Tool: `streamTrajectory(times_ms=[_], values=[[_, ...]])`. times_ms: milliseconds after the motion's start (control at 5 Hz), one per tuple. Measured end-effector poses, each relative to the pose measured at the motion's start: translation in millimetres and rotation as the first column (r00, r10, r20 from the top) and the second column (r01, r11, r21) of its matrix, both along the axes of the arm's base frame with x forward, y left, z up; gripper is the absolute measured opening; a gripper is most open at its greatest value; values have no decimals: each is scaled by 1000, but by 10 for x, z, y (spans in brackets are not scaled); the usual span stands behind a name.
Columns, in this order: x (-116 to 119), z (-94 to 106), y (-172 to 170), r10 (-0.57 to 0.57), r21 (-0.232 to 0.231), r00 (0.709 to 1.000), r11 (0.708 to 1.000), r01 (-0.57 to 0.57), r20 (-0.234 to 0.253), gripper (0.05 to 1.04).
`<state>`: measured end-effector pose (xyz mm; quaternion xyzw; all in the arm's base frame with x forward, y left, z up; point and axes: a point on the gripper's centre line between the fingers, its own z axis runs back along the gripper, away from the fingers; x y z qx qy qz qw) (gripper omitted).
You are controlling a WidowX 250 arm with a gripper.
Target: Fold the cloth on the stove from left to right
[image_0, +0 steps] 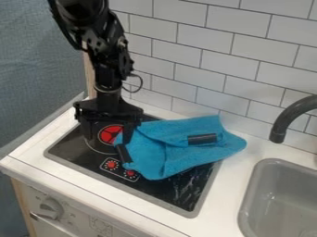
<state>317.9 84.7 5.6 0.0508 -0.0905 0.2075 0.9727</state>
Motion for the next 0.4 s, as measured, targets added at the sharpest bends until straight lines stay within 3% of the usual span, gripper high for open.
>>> streamTrajectory(times_ms=[400], values=[[84,-255,-22,37,-25,999,999,-37,-11,999]])
